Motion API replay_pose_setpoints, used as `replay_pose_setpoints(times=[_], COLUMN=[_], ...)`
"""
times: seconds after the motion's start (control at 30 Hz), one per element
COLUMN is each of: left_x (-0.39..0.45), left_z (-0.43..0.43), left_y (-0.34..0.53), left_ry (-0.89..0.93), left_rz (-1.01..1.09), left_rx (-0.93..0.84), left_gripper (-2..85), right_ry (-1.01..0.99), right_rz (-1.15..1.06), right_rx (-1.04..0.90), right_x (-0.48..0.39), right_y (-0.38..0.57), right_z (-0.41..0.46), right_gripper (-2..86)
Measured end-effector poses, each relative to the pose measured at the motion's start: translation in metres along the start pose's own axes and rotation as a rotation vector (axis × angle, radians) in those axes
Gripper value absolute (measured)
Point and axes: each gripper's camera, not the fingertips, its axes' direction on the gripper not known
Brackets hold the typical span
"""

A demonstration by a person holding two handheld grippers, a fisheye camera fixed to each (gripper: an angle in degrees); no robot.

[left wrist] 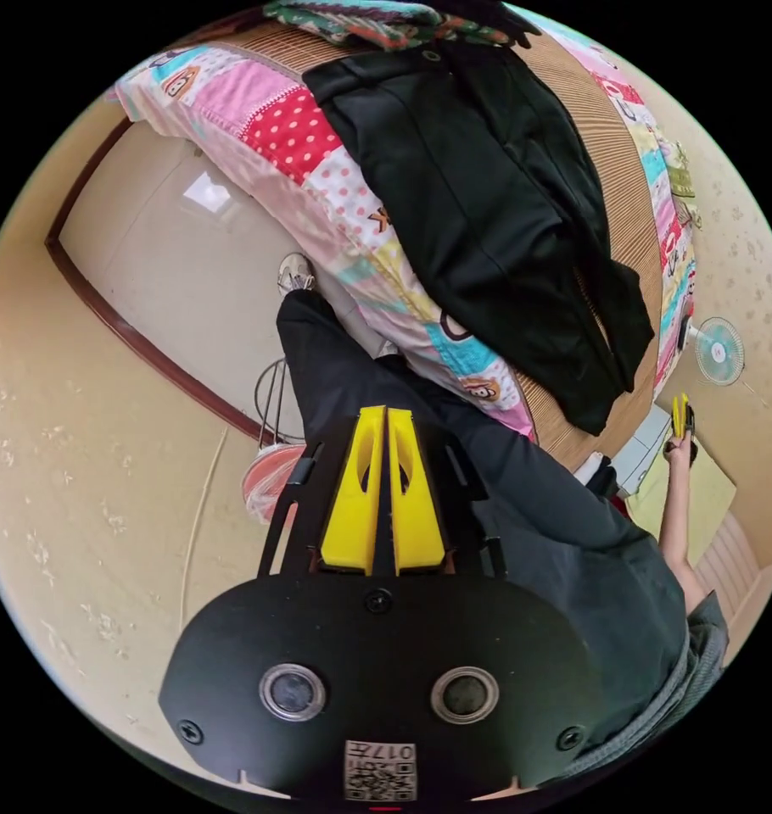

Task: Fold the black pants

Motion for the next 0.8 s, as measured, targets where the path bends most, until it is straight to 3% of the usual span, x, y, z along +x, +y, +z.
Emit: replay_pose_setpoints(times=[0.17,0.27,0.37,0.7,0.8], left_x=[-0.013,-0.02,-0.028,-0.073,-0.098], left_z=[0.014,0.016,0.012,0.024,0.027], left_y=[0.012,0.013,0.009,-0.057,-0.082], left_ry=[-0.027,-0.045,-0.009,0.27,0.365], left_rz=[0.03,0.071,0.102,0.017,-0.105], left_rx=[-0.04,-0.058,-0.02,0.113,0.218], left_gripper=[-0.9,-0.8,-0.1,10.4,12.7], right_ry=[0.512,0.69,0.666,0.709,0.622], right_rz=[-0.147,-0.197,-0.113,0.259,0.339], right_rx=[-0.555,-0.689,-0.579,-0.674,-0.53], right_x=[0.025,0.034,0.043,0.095,0.088], right_y=[0.068,0.124,0.163,0.273,0.302], right_z=[0.106,0.131,0.098,0.041,0.014], right_gripper=[3.9,1.6,0.8,0.6,1.2])
